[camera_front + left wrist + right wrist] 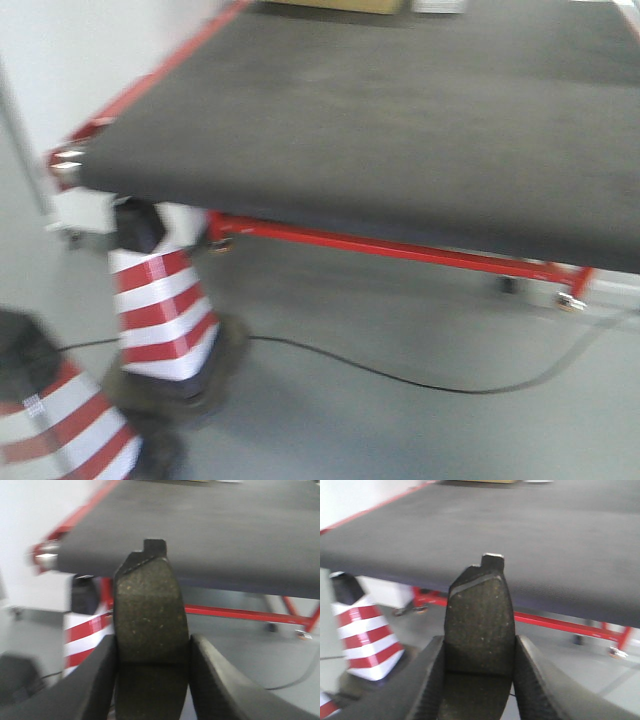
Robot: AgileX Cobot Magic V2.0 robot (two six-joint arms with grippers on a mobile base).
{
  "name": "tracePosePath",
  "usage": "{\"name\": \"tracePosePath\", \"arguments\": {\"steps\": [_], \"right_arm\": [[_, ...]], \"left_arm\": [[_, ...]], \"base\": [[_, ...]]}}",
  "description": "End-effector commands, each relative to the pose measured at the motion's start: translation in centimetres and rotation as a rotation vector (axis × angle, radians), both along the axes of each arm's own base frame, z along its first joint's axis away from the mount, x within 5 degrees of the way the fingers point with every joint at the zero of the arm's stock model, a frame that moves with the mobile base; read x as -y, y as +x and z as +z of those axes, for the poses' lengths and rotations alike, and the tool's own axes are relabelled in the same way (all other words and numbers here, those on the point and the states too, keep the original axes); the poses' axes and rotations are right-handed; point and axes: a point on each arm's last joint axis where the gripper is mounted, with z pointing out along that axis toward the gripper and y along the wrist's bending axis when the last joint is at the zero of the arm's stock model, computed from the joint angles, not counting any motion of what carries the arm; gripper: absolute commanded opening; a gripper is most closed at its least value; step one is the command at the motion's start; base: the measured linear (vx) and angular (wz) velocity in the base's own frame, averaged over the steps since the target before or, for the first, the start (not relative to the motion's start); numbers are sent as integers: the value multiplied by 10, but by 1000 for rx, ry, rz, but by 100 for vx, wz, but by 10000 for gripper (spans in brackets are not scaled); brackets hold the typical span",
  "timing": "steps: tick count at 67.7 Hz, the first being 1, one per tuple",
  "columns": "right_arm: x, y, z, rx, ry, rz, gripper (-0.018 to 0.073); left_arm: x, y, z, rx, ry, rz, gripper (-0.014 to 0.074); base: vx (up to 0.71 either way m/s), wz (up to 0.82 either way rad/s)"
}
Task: Move and align brake pads A on conveyor
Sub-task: 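Turn and approach the dark grey conveyor belt holding both pads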
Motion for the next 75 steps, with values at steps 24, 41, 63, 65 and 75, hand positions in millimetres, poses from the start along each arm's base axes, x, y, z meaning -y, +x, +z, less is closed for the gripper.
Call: {"name": "tracePosePath", "arguments": {"steps": [24, 41, 63, 65, 75], "right_arm": [[0, 2, 17, 112, 2, 5, -10], [0, 2, 17, 113, 2, 5, -10], [0, 2, 17, 113, 2, 5, -10], [0, 2, 17, 113, 2, 5, -10], [0, 2, 17, 113, 2, 5, -10]], "left_arm": [[0, 1, 19, 130, -21, -1, -6], [0, 1, 19, 130, -21, -1, -6], [0, 1, 19, 130, -21, -1, -6], [0, 1, 19, 130, -21, -1, -6], [0, 1, 19, 130, -20, -2, -6]], "base": [[8, -60], [10, -19], [23, -5], [31, 7], [35, 12]]}}
